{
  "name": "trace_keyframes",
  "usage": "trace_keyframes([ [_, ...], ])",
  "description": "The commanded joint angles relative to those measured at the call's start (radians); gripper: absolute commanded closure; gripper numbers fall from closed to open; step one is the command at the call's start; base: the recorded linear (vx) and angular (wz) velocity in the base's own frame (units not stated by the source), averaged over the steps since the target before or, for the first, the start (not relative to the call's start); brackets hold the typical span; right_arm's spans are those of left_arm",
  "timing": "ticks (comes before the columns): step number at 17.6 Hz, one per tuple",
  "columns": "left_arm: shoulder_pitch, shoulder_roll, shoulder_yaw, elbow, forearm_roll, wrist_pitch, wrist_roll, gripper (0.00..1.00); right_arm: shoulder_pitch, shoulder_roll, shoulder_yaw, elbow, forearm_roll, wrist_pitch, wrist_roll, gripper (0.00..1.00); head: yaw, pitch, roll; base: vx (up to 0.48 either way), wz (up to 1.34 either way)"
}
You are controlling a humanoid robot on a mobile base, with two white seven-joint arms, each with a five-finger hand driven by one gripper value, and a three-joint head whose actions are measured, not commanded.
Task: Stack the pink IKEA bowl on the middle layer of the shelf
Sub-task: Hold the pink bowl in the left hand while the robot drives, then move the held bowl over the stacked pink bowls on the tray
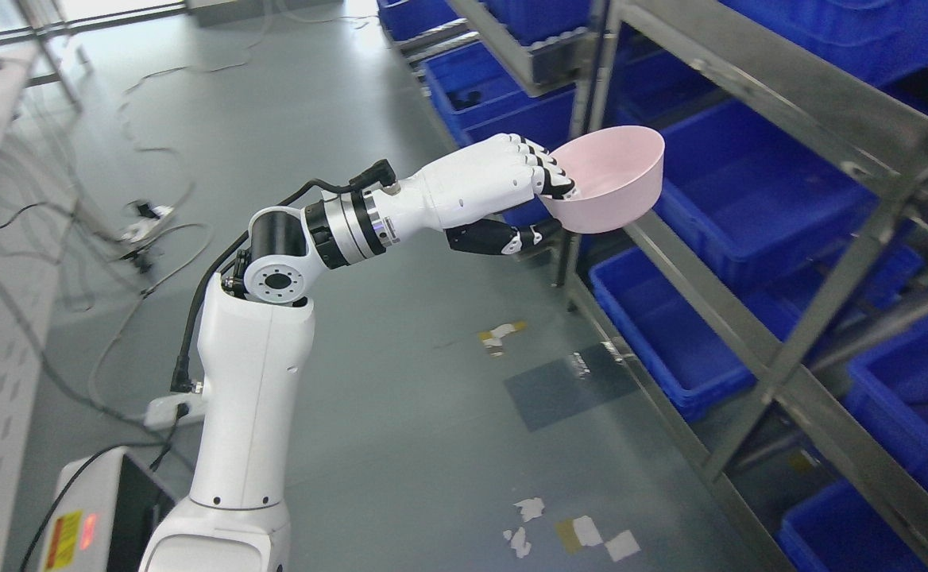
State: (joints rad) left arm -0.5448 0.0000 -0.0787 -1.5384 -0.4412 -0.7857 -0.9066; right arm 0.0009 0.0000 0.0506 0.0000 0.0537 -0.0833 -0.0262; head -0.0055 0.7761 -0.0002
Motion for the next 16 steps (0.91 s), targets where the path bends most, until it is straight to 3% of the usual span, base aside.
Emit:
trace_keyframes([
  [1, -0.049, 0.017, -0.032, 0.008, -0.001, 0.0, -0.003, 0.97, 0.022, -0.017, 0.0, -0.017, 0.0, 0.0, 0.0, 0.0, 0.0, 0.0, 0.0, 0.15, -1.38],
  [5, -0.206, 0.017, -0.026, 0.032, -0.007, 0.0, -0.009, 0.97, 0.022, -0.017, 0.0, -0.017, 0.0, 0.0, 0.0, 0.0, 0.0, 0.0, 0.0, 0.119, -1.22],
  [8, -0.295, 0.017, -0.015, 0.092, -0.089, 0.0, -0.014, 0.97, 0.022, -0.017, 0.0, -0.017, 0.0, 0.0, 0.0, 0.0, 0.0, 0.0, 0.0, 0.118, -0.93],
  [12, -0.432, 0.017, -0.018, 0.217, -0.206, 0.0, -0.015, 0.97, 0.022, -0.017, 0.0, -0.017, 0.0, 0.0, 0.0, 0.0, 0.0, 0.0, 0.0, 0.091, -0.53],
  [16, -0.475, 0.017, -0.029, 0.302, -0.26, 0.0, -0.015, 0.96, 0.022, -0.017, 0.0, -0.017, 0.0, 0.0, 0.0, 0.0, 0.0, 0.0, 0.0, 0.059, -0.35],
])
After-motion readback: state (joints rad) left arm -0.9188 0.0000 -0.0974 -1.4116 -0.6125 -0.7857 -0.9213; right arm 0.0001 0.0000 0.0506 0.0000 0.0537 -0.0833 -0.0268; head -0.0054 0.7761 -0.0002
